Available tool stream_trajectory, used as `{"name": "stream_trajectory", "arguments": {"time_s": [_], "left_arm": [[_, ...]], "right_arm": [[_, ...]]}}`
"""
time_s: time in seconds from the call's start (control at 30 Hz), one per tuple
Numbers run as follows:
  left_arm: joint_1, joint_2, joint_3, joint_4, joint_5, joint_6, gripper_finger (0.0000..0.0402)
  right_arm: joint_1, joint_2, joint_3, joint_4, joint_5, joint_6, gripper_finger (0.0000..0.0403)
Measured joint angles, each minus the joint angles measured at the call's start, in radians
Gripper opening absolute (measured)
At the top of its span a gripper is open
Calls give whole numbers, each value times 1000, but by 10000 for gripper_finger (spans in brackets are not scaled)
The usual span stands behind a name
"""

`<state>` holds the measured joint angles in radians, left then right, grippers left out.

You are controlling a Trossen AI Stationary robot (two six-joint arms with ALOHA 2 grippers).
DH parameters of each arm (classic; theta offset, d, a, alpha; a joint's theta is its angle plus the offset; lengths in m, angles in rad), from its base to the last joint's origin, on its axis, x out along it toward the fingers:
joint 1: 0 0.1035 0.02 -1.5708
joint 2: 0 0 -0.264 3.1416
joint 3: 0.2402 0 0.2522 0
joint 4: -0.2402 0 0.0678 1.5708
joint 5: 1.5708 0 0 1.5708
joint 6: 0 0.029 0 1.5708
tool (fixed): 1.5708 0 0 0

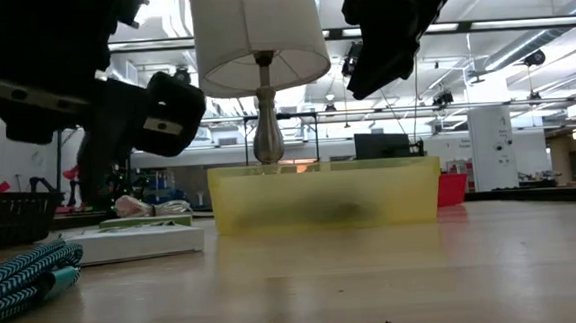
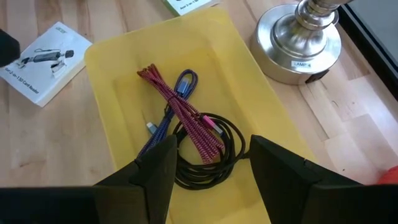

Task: Pick and place items into bin
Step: Put the blue USB cable into the yellow bin

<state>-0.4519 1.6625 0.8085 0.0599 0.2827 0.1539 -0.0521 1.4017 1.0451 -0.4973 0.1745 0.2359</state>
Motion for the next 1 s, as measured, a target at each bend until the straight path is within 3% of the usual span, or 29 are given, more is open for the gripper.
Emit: {"name": "stream_trajectory", "arguments": {"time_s": [0.23, 0.5, 0.7, 1.0], "left_arm": [[0, 48, 2, 3, 0, 29, 228], [-2, 125, 15, 27, 2, 92, 229], [-1, 123, 12, 37, -1, 91, 174], [-2, 103, 8, 26, 8, 61, 24]], "right_arm": [[0, 0, 0, 0, 0, 0, 189], [0, 0, 0, 1, 0, 0, 190], [0, 0, 1, 2, 0, 0, 189], [0, 0, 15, 1, 0, 59, 189]]}}
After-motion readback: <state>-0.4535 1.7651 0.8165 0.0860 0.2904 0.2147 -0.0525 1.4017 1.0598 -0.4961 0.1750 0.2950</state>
